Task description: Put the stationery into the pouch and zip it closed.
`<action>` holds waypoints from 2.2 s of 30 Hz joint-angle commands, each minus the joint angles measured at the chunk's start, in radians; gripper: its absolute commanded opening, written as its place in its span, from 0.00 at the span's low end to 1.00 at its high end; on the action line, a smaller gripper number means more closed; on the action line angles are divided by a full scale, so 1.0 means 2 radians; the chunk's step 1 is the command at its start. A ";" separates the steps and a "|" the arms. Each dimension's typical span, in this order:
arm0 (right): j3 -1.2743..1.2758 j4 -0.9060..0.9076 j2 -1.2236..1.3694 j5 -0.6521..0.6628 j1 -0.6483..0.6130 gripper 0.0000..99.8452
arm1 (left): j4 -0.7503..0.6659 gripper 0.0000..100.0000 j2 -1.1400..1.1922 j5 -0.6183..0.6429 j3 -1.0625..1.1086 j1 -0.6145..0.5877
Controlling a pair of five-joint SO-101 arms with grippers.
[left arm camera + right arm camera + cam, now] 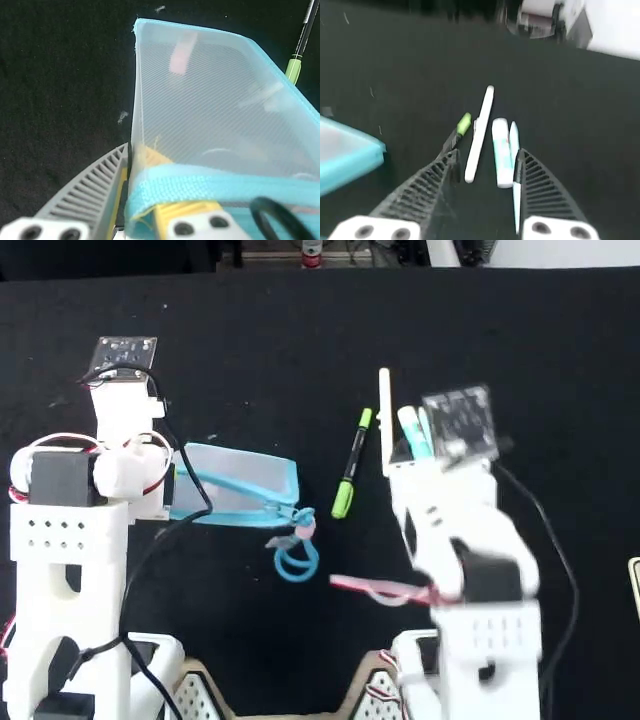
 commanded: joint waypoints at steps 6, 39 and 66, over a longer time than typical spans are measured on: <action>-0.161 0.002 0.291 -0.001 0.010 0.18 | -0.006 0.03 -0.002 0.000 0.003 0.003; -0.536 0.003 0.788 0.134 0.044 0.18 | -0.006 0.03 -0.002 0.000 0.003 0.003; -0.547 0.186 0.752 0.151 0.066 0.01 | -0.006 0.03 -0.002 0.000 0.003 0.003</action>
